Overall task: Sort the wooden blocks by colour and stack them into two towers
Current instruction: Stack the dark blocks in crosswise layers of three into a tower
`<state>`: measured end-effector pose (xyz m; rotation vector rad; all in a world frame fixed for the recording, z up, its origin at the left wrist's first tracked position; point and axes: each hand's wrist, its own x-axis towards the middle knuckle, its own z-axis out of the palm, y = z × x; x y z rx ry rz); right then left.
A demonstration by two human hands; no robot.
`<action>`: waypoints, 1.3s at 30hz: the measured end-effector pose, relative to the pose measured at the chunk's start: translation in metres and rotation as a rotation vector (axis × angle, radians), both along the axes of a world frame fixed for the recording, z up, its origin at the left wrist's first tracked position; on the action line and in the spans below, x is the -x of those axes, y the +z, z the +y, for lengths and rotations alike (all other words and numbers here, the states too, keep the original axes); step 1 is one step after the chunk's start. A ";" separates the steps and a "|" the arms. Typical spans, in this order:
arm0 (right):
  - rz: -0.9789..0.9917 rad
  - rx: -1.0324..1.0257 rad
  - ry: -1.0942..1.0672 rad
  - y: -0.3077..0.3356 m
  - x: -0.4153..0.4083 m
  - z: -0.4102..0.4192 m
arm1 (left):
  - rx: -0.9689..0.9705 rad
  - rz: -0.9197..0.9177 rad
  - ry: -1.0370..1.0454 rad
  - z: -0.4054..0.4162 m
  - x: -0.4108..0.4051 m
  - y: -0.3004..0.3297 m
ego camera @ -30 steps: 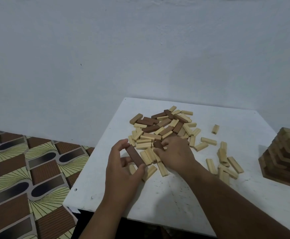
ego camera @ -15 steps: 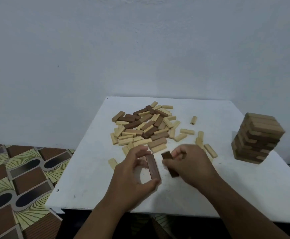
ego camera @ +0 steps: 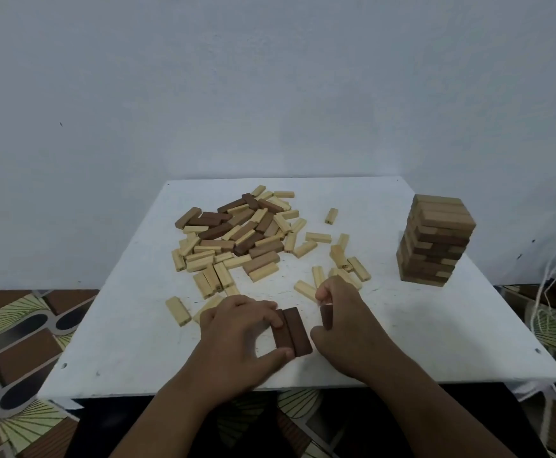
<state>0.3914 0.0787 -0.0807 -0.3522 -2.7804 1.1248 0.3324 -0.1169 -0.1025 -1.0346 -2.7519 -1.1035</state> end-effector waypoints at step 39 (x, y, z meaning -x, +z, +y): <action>0.137 -0.045 0.348 -0.006 0.004 0.027 | 0.067 -0.004 -0.008 0.002 -0.006 0.008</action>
